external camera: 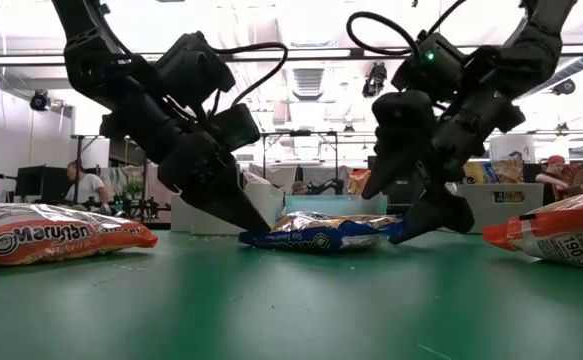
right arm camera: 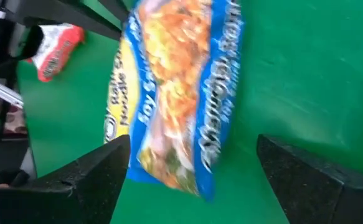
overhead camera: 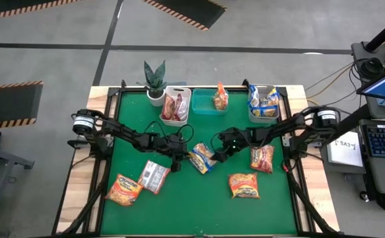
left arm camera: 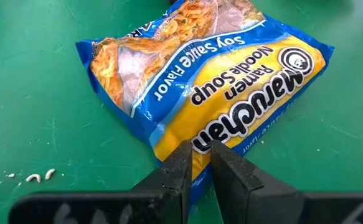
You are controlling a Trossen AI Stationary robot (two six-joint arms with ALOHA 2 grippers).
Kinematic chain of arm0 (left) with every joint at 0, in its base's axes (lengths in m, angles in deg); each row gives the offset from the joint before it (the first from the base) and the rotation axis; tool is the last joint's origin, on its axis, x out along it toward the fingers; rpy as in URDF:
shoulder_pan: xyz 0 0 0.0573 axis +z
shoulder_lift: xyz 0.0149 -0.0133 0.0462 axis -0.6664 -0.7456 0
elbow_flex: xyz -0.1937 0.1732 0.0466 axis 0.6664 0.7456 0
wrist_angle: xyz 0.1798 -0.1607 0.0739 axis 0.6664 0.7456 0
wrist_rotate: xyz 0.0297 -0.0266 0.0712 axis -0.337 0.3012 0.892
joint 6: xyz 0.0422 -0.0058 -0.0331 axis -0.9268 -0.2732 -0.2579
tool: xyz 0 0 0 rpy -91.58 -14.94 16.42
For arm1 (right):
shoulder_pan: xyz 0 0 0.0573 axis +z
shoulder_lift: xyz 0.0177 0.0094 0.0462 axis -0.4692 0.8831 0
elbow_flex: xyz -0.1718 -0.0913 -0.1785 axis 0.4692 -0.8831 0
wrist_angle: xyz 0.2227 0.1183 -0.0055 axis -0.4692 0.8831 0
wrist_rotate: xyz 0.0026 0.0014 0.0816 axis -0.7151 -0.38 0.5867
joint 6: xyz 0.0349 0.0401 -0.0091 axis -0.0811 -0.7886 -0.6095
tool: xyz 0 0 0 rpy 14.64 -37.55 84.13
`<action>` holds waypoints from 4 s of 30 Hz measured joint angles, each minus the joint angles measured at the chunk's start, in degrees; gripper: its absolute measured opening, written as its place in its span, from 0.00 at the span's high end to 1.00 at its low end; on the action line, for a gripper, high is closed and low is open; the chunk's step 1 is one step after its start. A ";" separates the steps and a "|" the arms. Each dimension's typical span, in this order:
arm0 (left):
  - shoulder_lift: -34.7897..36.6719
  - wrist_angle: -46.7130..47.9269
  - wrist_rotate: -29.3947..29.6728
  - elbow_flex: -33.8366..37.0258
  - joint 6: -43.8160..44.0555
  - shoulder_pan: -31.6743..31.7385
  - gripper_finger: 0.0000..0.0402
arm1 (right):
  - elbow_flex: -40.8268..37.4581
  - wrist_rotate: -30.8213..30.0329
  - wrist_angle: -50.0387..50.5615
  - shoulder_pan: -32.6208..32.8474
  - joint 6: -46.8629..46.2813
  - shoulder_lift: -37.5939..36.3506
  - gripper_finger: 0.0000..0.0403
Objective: Sort Maruchan noodles
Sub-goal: Put the blue noodle pack into the gray bin
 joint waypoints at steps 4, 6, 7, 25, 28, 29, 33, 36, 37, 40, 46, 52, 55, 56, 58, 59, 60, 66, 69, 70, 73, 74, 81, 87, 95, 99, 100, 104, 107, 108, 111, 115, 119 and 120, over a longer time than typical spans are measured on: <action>-0.02 0.00 0.00 0.03 0.10 0.00 0.90 | 0.38 0.76 -7.81 0.57 0.46 4.13 0.17; -0.02 0.03 0.02 0.09 0.12 0.00 0.90 | 0.51 1.41 -11.78 0.67 0.38 6.01 0.18; -0.04 0.03 0.02 0.09 0.11 0.00 0.90 | 0.61 1.44 -13.03 0.69 0.33 6.79 0.18; -0.17 -0.87 0.04 0.24 -0.12 0.28 0.90 | 3.20 1.01 -22.96 0.82 3.51 11.61 0.22; -0.19 -1.00 0.07 0.26 -0.12 0.28 0.90 | 3.20 0.21 -23.96 0.82 3.16 12.28 0.31; -0.19 -1.02 0.05 0.26 -0.12 0.28 0.90 | 3.20 0.20 -24.28 0.82 3.15 12.50 0.35; -0.19 -1.12 0.09 0.26 -0.12 0.28 0.90 | 3.20 0.01 -24.58 0.82 3.32 12.76 0.48; -0.23 -1.47 0.09 0.26 -0.12 0.28 0.90 | 3.20 -0.02 -24.57 0.82 3.52 12.76 0.56; -0.25 -1.58 0.09 0.26 -0.12 0.28 0.90 | 3.22 -0.03 -24.57 0.82 3.55 12.76 0.58; -0.26 -1.74 0.11 0.26 -0.11 0.28 0.90 | 3.22 -0.06 -24.58 0.82 3.68 12.81 0.64; -0.26 -1.87 0.13 0.27 0.10 0.28 0.90 | 3.22 -0.83 -24.54 0.84 4.08 12.81 0.77; -0.06 -1.85 0.13 0.28 0.10 0.28 0.90 | 3.22 -1.19 -24.48 0.86 4.87 12.75 0.95; 1.06 -0.44 0.27 0.35 -0.34 0.35 0.90 | 3.22 -1.39 -24.43 0.84 5.09 12.64 0.95; 1.68 0.52 0.65 0.39 -0.83 0.35 0.90 | 3.22 -1.51 -24.43 0.82 5.34 12.58 0.95; 3.03 2.53 2.19 0.42 -1.67 0.33 0.90 | 3.22 -1.76 -24.30 0.77 5.95 12.41 0.96; 3.84 3.64 3.04 0.43 -2.14 0.34 0.90 | 3.22 -1.82 -24.25 0.73 6.26 12.32 0.96; 4.78 4.71 3.90 0.44 -2.64 0.35 0.90 | 3.20 -1.98 -24.11 0.69 6.67 12.17 0.96; 11.99 9.28 5.79 0.83 -7.25 0.29 0.90 | 3.18 -1.94 -23.28 0.30 9.35 9.26 0.96; 17.66 9.44 6.08 2.34 -10.90 0.31 0.90 | 3.18 -1.70 -21.73 -0.10 10.53 6.57 0.96; 19.78 9.51 6.09 2.85 -12.20 0.31 0.90 | 3.18 -1.65 -20.59 -0.31 10.85 5.43 0.96; 26.19 9.36 6.12 3.51 -15.09 0.31 0.90 | 3.18 -1.70 -17.37 -1.21 12.32 1.70 0.97; 28.28 9.35 6.14 3.56 -15.95 0.31 0.90 | 3.18 -1.71 -15.98 -1.52 12.75 0.26 0.97; 40.46 8.73 6.19 3.56 -21.36 0.31 0.90 | 7.26 -4.27 -2.01 -4.46 18.63 -10.44 0.97; 46.44 8.76 10.24 3.67 -23.96 0.32 0.90 | 20.02 -15.43 27.68 -6.88 28.93 -16.12 0.97; 47.87 9.60 15.08 3.69 -23.96 0.35 0.90 | 39.63 -34.92 61.61 -13.24 34.08 -14.50 0.97; 47.40 10.30 15.08 3.69 -23.96 0.35 0.90 | 44.92 -39.09 69.86 -17.62 34.10 -13.85 0.97; 47.38 10.41 15.08 3.69 -23.96 0.35 0.90 | 45.61 -39.77 71.74 -18.81 34.06 -13.80 0.97; 47.39 10.43 15.10 3.69 -23.92 0.35 0.90 | 45.99 -41.32 77.70 -24.59 33.47 -13.66 0.97; 47.46 10.45 15.13 3.69 -23.79 0.33 0.90 | 44.59 -42.20 80.57 -29.32 33.06 -13.63 0.97; 47.42 10.43 15.13 3.69 -23.77 0.33 0.90 | 43.91 -42.22 81.15 -30.91 33.08 -13.59 0.97; 47.21 10.49 15.15 3.69 -23.74 0.28 0.90 | 41.38 -42.20 81.40 -35.67 33.40 -13.51 0.97; 47.13 10.50 15.15 3.69 -23.74 0.28 0.90 | 37.77 -42.21 81.37 -40.86 33.54 -13.51 0.97; 47.13 10.49 15.15 3.69 -23.73 0.30 0.90 | 34.37 -42.12 80.81 -43.52 33.84 -13.51 0.97; 47.10 10.47 15.15 3.69 -23.73 0.28 0.90 | 33.44 -42.15 80.27 -43.76 34.14 -13.51 0.97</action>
